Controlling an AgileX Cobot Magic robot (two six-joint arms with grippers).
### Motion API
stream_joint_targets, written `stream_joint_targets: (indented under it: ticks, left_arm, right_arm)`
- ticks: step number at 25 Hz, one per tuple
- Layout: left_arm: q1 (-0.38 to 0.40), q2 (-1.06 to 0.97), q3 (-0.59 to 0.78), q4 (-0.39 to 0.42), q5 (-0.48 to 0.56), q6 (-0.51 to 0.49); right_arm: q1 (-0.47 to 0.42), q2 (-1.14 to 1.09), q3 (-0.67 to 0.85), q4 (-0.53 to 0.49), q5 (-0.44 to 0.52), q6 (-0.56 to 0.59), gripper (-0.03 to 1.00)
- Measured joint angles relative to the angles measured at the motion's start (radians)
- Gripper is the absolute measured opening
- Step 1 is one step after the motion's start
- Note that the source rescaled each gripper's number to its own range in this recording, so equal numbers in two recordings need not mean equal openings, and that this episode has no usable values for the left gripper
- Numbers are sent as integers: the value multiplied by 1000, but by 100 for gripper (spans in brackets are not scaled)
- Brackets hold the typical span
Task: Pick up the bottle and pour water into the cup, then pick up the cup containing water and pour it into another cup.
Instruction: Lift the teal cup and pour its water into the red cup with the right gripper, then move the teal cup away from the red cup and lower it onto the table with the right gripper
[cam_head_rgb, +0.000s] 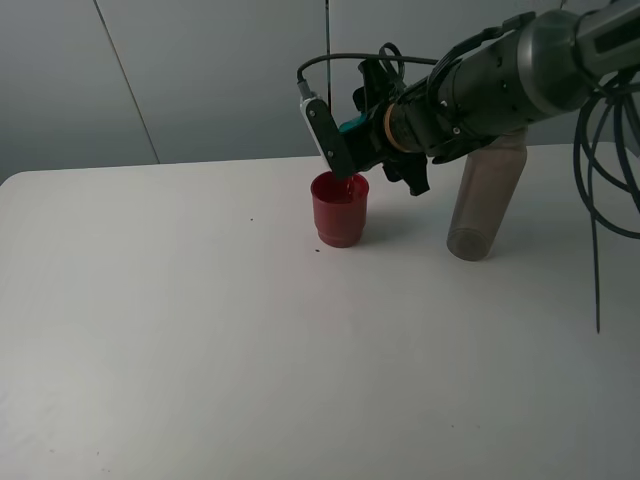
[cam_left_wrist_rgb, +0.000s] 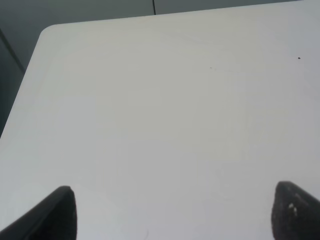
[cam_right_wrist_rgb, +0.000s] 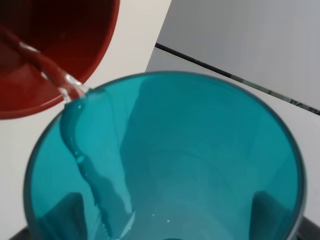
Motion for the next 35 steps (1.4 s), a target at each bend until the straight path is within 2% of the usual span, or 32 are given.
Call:
stream_joint_targets:
  ticks: [16,20,25,28,31,35]
  left_arm:
    - [0,0,0,0,0,0]
    - [0,0,0,0,0,0]
    - [0,0,0,0,0,0]
    - [0,0,0,0,0,0]
    - [0,0,0,0,0,0]
    - [0,0,0,0,0,0]
  right_arm:
    - [0,0,0,0,2,0,15]
    - [0,-25,0,0,2,49,15]
    - [0,-100,0,3,-4,186,15]
    - [0,-156,4,78,-59,240,15]
    - [0,-215,36,236,-147,257,15]
    - [0,-300,137,420,-331,265,15]
